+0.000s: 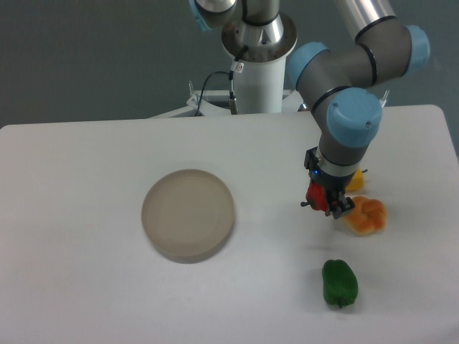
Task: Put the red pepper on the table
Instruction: 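Carry the held red pepper away from the yellow pepper, lowering it, then lower the red pepper onto the table and open the gripper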
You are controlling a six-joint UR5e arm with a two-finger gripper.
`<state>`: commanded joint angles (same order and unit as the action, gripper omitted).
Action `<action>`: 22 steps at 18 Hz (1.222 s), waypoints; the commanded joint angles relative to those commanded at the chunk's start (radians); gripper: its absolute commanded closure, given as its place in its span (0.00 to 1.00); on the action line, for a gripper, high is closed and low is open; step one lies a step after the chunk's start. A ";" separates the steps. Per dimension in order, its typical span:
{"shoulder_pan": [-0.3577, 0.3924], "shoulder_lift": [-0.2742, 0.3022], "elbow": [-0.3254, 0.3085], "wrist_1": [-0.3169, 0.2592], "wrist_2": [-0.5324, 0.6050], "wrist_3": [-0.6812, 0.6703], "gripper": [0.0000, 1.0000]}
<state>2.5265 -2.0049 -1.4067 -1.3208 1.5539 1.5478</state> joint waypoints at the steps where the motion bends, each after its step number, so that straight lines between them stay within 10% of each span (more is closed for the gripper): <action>1: 0.000 0.003 -0.003 0.002 0.000 0.000 0.77; 5: -0.011 0.031 -0.049 -0.032 0.011 -0.006 0.77; 12: -0.018 0.167 -0.372 0.064 0.063 0.121 0.79; 22: -0.104 0.144 -0.434 0.069 -0.046 -0.038 0.65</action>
<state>2.4222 -1.8607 -1.8408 -1.2517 1.5079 1.5094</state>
